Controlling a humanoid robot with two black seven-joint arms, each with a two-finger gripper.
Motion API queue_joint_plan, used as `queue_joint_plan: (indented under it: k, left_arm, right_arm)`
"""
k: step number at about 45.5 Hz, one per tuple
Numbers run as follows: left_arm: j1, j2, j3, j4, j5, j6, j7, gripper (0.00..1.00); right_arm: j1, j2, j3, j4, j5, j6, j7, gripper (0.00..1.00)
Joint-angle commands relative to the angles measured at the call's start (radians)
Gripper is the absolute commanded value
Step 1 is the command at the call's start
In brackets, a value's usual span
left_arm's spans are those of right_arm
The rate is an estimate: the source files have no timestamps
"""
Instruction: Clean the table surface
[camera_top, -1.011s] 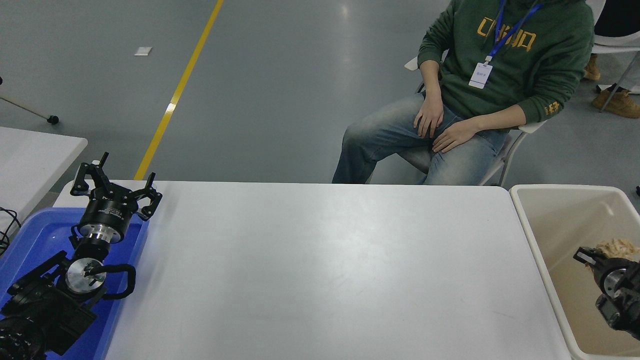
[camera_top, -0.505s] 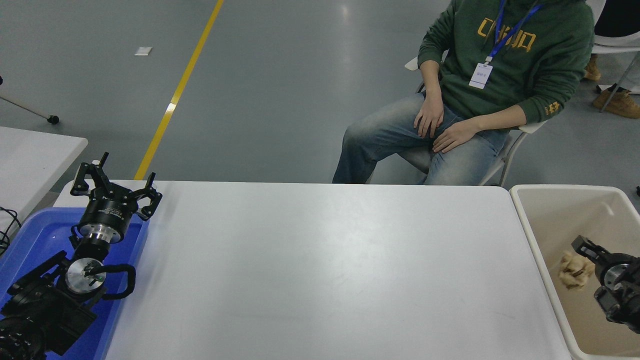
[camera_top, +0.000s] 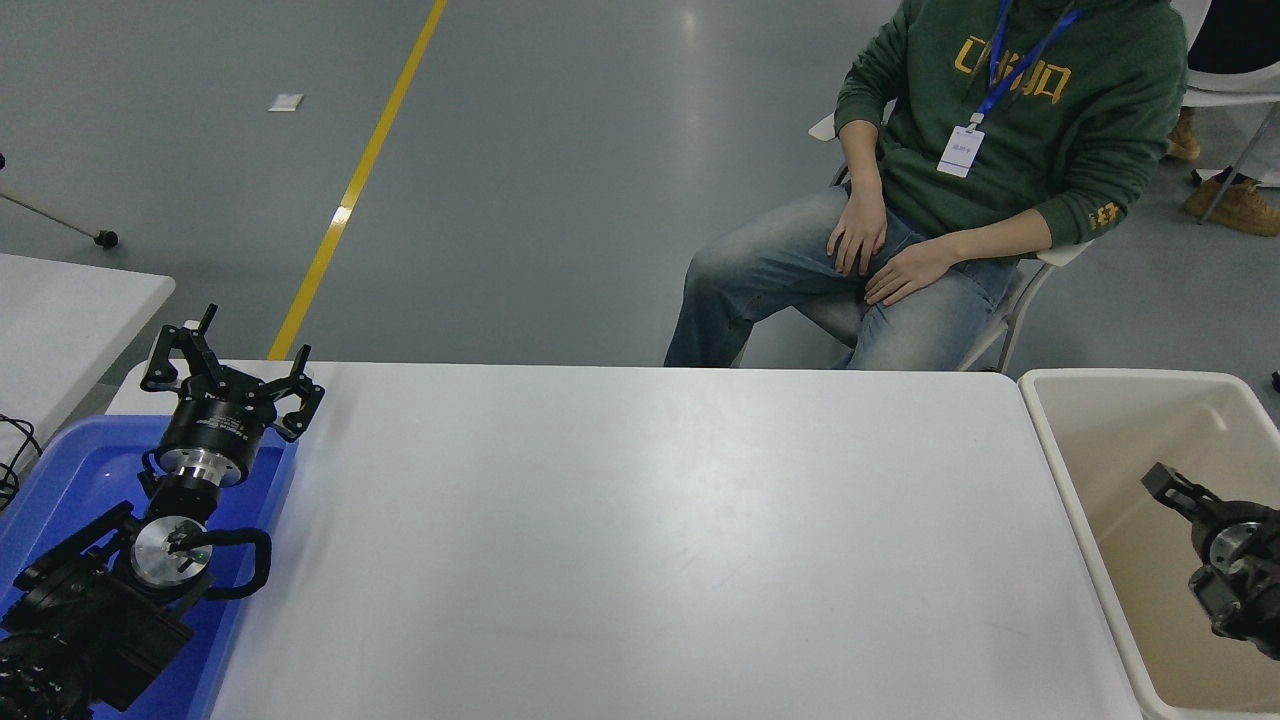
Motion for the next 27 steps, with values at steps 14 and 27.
queue_joint_plan:
  k: [14, 27]
  left_arm:
    - [0.000, 0.000, 0.000, 0.000, 0.000, 0.000, 0.000, 1.00]
    - [0.000, 0.000, 0.000, 0.000, 0.000, 0.000, 0.000, 1.00]
  right_arm:
    - [0.050, -0.047, 0.034, 0.032, 0.114, 0.011, 0.007, 1.00]
    - [0.054, -0.182, 0.209, 0.239, 0.112, -0.003, 0.012, 1.00]
